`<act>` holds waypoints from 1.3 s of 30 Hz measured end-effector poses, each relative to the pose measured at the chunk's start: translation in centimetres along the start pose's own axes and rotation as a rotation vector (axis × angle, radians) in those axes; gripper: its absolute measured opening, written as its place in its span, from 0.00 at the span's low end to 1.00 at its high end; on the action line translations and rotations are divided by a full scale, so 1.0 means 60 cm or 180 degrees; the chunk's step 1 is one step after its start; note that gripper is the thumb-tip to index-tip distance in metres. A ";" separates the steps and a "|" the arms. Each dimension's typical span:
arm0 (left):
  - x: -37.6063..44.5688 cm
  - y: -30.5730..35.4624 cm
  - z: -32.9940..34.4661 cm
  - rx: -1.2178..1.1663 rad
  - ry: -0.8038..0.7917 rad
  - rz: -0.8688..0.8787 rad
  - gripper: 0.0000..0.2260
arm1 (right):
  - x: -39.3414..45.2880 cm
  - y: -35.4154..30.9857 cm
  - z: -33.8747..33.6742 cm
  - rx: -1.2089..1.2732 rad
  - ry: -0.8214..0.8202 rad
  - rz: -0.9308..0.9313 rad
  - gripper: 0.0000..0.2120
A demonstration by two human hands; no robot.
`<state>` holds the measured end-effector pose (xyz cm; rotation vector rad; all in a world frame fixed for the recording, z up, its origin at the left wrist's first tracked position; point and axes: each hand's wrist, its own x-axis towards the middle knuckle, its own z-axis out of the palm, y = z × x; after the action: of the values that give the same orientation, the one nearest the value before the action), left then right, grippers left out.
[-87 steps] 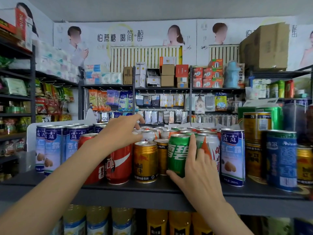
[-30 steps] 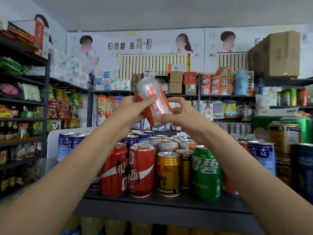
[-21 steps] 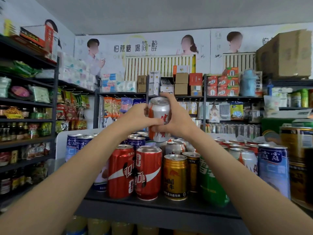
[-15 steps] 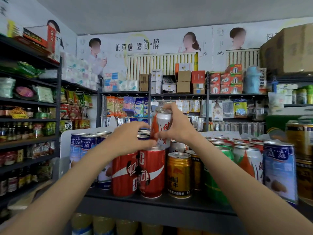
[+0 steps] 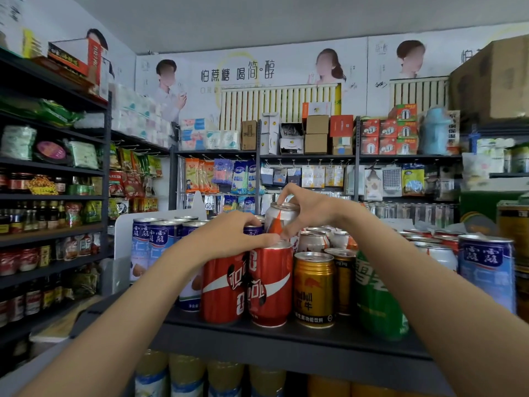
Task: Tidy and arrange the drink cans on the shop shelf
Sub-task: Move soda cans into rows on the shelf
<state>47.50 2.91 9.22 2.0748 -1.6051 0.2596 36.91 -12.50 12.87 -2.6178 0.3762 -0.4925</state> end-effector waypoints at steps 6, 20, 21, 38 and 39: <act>-0.004 -0.004 0.002 -0.0089 0.0006 0.0020 0.21 | 0.007 -0.005 -0.007 -0.0533 -0.0470 0.0111 0.35; -0.002 -0.013 0.014 0.0037 0.0116 -0.0076 0.27 | 0.013 -0.015 0.027 -0.1267 -0.0909 0.0388 0.33; -0.005 -0.012 0.015 -0.0008 0.0193 -0.0029 0.26 | 0.005 -0.019 0.018 -0.1188 -0.0797 0.0374 0.33; -0.077 -0.028 -0.004 -0.0444 0.1333 -0.0055 0.10 | -0.088 -0.062 0.104 0.0007 0.0939 0.0165 0.33; -0.080 -0.026 -0.011 -0.0600 0.1500 -0.0058 0.09 | -0.093 -0.066 0.093 0.0435 0.1096 0.0094 0.33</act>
<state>47.72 7.59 7.26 1.7231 -1.2711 0.5256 34.84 -5.13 8.55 -2.3910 0.4706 -0.9291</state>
